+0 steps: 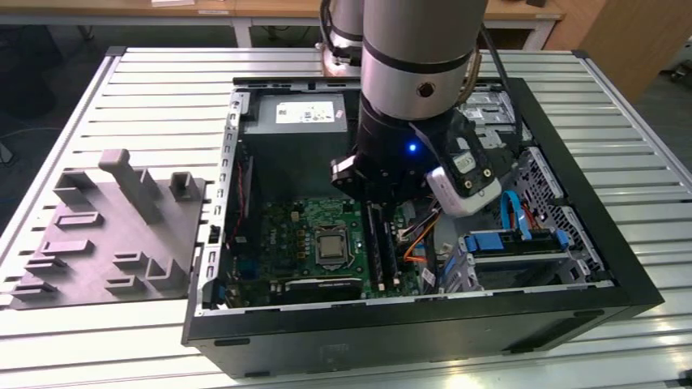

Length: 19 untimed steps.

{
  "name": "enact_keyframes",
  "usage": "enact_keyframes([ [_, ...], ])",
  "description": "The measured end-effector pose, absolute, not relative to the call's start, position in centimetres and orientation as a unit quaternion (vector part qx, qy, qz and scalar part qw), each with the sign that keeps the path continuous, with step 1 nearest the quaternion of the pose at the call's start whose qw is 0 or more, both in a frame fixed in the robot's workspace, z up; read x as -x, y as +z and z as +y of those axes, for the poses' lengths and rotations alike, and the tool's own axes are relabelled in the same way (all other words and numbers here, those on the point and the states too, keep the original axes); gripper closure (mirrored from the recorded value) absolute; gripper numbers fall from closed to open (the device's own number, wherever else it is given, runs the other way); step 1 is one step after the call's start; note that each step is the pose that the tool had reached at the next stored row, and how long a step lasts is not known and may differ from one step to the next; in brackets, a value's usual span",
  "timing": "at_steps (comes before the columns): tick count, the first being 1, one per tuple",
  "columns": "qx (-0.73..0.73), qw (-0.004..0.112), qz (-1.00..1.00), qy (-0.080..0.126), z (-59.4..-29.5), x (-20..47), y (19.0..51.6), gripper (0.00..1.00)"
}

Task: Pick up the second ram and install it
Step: 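Press down the second ram until it locks into place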

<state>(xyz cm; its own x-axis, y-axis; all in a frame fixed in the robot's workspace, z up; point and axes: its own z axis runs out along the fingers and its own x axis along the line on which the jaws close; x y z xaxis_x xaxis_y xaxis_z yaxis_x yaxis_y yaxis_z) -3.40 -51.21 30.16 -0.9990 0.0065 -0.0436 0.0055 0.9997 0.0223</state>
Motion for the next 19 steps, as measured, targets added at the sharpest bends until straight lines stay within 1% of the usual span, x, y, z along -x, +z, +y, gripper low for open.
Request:
enact_keyframes([
  [7,-0.001,0.022,1.0,0.011,-51.5,3.4,29.0,0.9],
  [11,-0.001,0.022,1.0,0.011,-51.5,3.4,30.2,0.9],
  [19,-0.001,0.022,1.0,0.011,-51.5,3.4,30.3,0.9],
])
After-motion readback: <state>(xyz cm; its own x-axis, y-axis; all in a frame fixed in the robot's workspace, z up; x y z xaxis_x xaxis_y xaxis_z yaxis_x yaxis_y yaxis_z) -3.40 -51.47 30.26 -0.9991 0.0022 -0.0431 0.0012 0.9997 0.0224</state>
